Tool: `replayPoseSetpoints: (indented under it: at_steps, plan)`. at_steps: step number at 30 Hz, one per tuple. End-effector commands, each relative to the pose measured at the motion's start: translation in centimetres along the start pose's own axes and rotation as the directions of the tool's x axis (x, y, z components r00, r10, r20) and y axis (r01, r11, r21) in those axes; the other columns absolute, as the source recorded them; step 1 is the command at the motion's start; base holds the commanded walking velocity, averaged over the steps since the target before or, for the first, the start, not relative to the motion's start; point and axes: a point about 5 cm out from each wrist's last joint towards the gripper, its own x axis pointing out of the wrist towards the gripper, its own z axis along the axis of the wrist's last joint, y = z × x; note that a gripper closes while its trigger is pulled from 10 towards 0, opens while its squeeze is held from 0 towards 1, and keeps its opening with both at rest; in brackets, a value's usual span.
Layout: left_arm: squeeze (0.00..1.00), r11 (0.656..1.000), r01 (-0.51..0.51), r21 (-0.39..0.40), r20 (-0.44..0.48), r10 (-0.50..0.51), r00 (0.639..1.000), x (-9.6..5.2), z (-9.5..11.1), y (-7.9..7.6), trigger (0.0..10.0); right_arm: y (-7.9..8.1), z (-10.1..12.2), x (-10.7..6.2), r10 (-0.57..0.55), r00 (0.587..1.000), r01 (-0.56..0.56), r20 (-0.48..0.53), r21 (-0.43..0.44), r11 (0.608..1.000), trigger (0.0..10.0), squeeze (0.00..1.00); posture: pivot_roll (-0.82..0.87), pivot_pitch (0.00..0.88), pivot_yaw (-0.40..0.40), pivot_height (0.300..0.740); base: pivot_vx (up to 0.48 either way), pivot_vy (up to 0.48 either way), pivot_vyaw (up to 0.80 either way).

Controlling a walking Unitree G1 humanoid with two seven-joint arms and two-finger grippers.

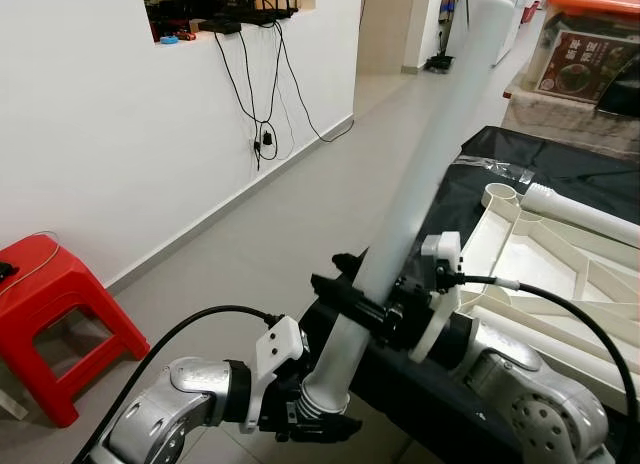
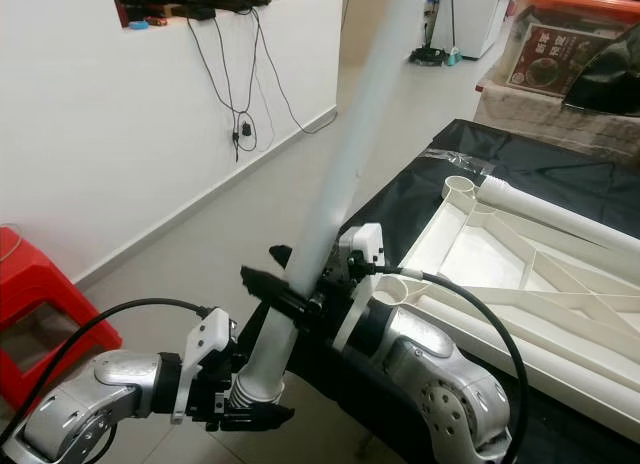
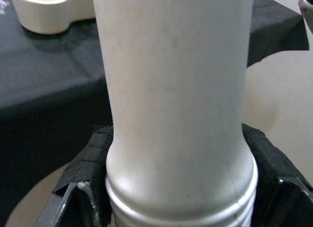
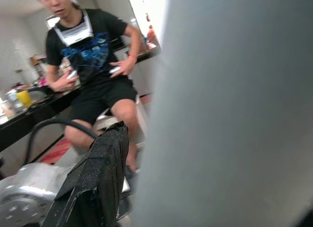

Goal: Building children table

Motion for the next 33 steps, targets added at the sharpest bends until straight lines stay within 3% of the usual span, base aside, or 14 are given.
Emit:
replayPoseSetpoints:
  at_steps: [1,2,3,19,20,28,30,31,32,33]
  plan:
    - [0.00,1.000,0.024,0.006,-0.015,-0.023,1.000,-0.1,0.1,-0.4,10.0,0.7,-0.2,0.1,0.041,0.999,-0.041,-0.008,0.018,0.999,5.7,0.00,0.13,0.000,-0.015,0.740,0.000,0.000,0.00]
    - [0.00,1.000,0.024,0.006,-0.015,-0.023,1.000,-0.1,0.1,-0.4,10.0,0.7,-0.2,0.1,0.041,0.999,-0.041,-0.008,0.018,0.999,5.7,0.00,0.13,0.000,-0.015,0.740,0.000,0.000,0.00]
    - [0.00,1.000,0.025,0.002,-0.021,-0.025,0.999,-0.2,0.0,-0.4,10.0,0.8,-0.3,0.1,0.051,0.999,-0.050,-0.011,0.023,0.998,0.0,0.00,0.13,0.000,-0.017,0.740,0.000,0.000,0.00]
    - [0.00,0.999,-0.041,-0.011,-0.066,0.040,0.997,-0.3,-0.4,0.6,10.0,1.2,-0.3,-0.3,0.074,0.997,-0.073,-0.023,0.033,0.997,0.0,0.00,0.12,0.000,-0.015,0.740,0.000,0.000,0.00]
    - [1.00,0.999,-0.038,-0.011,-0.057,0.037,0.998,-0.3,-0.3,0.5,10.0,1.2,-0.2,-0.3,0.072,0.997,-0.072,-0.021,0.034,0.997,0.0,0.00,0.12,0.000,-0.015,0.740,0.000,0.000,0.00]
    - [1.00,0.998,-0.061,-0.022,-0.018,0.061,0.998,-0.4,-0.1,0.7,10.0,0.6,0.4,-0.6,0.048,0.999,-0.048,-0.004,0.021,0.999,0.0,0.00,0.13,0.000,-0.013,0.740,0.000,0.000,0.00]
    - [1.00,0.998,-0.066,-0.010,-0.036,0.066,0.997,-0.3,-0.4,0.6,10.0,-0.4,1.1,-1.0,-0.006,1.000,0.006,0.027,-0.003,1.000,0.0,0.00,0.13,0.000,-0.013,0.740,0.000,0.000,0.00]
    - [0.00,0.997,-0.081,-0.008,-0.040,0.080,0.996,-0.2,-0.6,0.5,10.0,-1.5,1.9,-1.4,-0.072,0.996,0.074,0.055,-0.035,0.997,0.0,0.00,0.13,0.000,-0.014,0.740,0.000,0.000,0.00]
    - [0.00,0.997,-0.081,-0.008,-0.040,0.080,0.996,-0.2,-0.6,0.5,10.0,-1.5,1.9,-1.4,-0.072,0.996,0.074,0.055,-0.035,0.997,0.0,0.00,0.13,0.000,-0.014,0.740,0.000,0.000,0.00]
    - [0.00,0.990,-0.140,-0.008,-0.028,0.140,0.990,-0.1,-0.6,0.7,10.0,-3.8,3.3,-2.4,-0.230,0.966,0.242,0.116,-0.103,0.965,0.0,0.00,0.13,0.000,-0.014,0.740,0.000,0.000,0.00]
